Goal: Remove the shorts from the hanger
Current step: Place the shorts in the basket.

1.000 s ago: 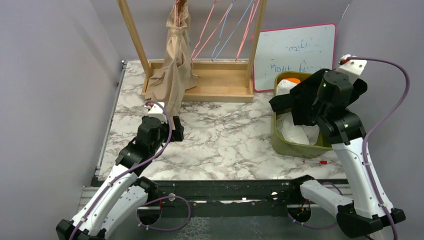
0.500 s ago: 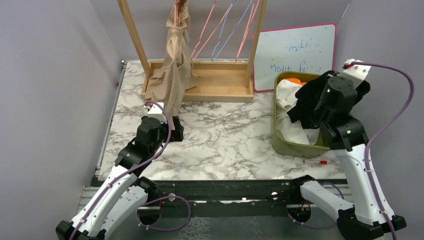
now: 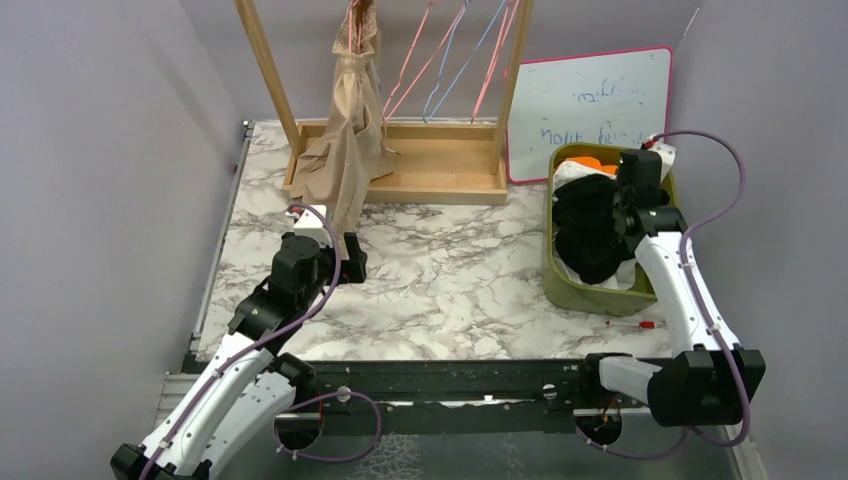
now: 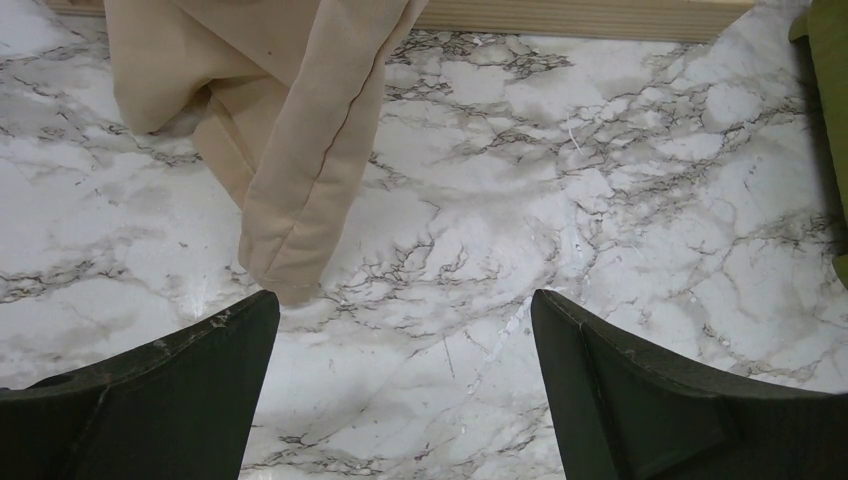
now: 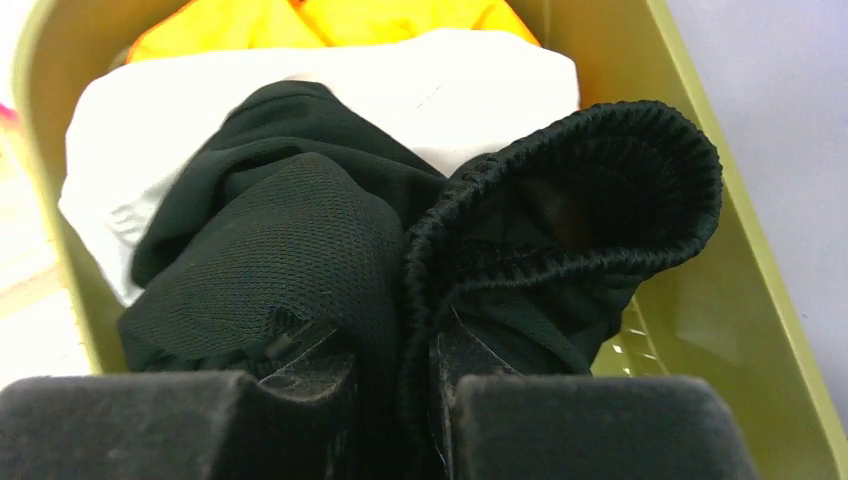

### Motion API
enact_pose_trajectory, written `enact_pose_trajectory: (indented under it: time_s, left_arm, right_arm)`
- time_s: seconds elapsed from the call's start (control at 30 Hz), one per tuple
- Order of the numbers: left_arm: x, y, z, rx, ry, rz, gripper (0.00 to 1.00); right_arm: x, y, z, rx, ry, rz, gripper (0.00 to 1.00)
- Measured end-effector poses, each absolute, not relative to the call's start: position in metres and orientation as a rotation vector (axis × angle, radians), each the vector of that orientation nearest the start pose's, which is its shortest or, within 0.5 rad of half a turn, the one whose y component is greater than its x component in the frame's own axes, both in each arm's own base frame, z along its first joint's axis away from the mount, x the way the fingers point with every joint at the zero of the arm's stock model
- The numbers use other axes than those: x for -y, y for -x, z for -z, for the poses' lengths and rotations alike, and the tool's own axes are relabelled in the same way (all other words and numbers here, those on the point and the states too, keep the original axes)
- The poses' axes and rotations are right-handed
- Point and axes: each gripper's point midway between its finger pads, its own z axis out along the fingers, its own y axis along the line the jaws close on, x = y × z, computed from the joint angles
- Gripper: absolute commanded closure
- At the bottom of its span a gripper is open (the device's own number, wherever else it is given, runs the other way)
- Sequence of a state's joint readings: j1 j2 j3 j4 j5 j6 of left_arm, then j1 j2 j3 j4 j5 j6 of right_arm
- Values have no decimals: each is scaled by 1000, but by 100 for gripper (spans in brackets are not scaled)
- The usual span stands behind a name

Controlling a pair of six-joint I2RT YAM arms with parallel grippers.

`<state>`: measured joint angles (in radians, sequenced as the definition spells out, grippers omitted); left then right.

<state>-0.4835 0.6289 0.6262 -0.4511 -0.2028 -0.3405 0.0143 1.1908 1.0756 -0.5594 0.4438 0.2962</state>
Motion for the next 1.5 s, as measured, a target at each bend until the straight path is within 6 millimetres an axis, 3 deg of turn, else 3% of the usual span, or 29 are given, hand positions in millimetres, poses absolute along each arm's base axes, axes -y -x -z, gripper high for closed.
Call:
enact_pose_trajectory:
  time_s: [0.13, 0.17, 0.23, 0.37, 0.43, 0.53, 0.67, 0.8, 0.97, 1.03, 1.13, 1.2, 1.3, 1.4, 1.5]
  left_arm:
    - [101, -239, -183, -2030, -17, 317, 1]
    - [101, -239, -183, -2031, -17, 317, 1]
    - [101, -239, -183, -2033, -17, 316, 1]
    - [101, -239, -182, -2036, -17, 315, 1]
    - [101, -239, -182, -2038, -18, 314, 1]
    - [101, -239, -181, -2040, -18, 313, 1]
    - [101, -239, -182, -2034, -17, 315, 1]
    - [101, -239, -183, -2031, -16, 316, 1]
    - [101, -240, -179, -2047, -19, 309, 1]
    - [101, -240, -178, -2053, -20, 307, 1]
    - [101, -240, -178, -2054, -20, 306, 1]
    - [101, -240, -178, -2054, -20, 306, 1]
    - [101, -240, -178, -2051, -19, 308, 1]
    - [101, -239, -180, -2044, -18, 311, 1]
    - [101, -239, -182, -2035, -17, 314, 1]
  right_arm:
    - [53, -339, -220, -2088, -551, 253, 87]
    - [52, -339, -222, -2079, -557, 246, 80]
    - [53, -338, -217, -2049, -582, 235, 79]
    - [58, -330, -171, -2106, -618, 229, 80]
    - [58, -335, -149, -2177, -627, 206, 78]
    - [54, -351, -136, -2239, -618, 156, 70]
    - [50, -364, -154, -2227, -578, 122, 43]
    - [50, -364, -179, -2191, -546, 119, 34]
    - [50, -359, -218, -2121, -523, 111, 33]
    - [50, -358, -231, -2084, -516, 105, 41]
    - [49, -357, -237, -2060, -503, 96, 52]
    - [47, -360, -226, -2065, -498, 81, 59]
    - [43, -369, -185, -2159, -503, 66, 63]
    - [37, -381, -132, -2300, -501, 48, 54]
    - [32, -385, -116, -2343, -492, 23, 44]
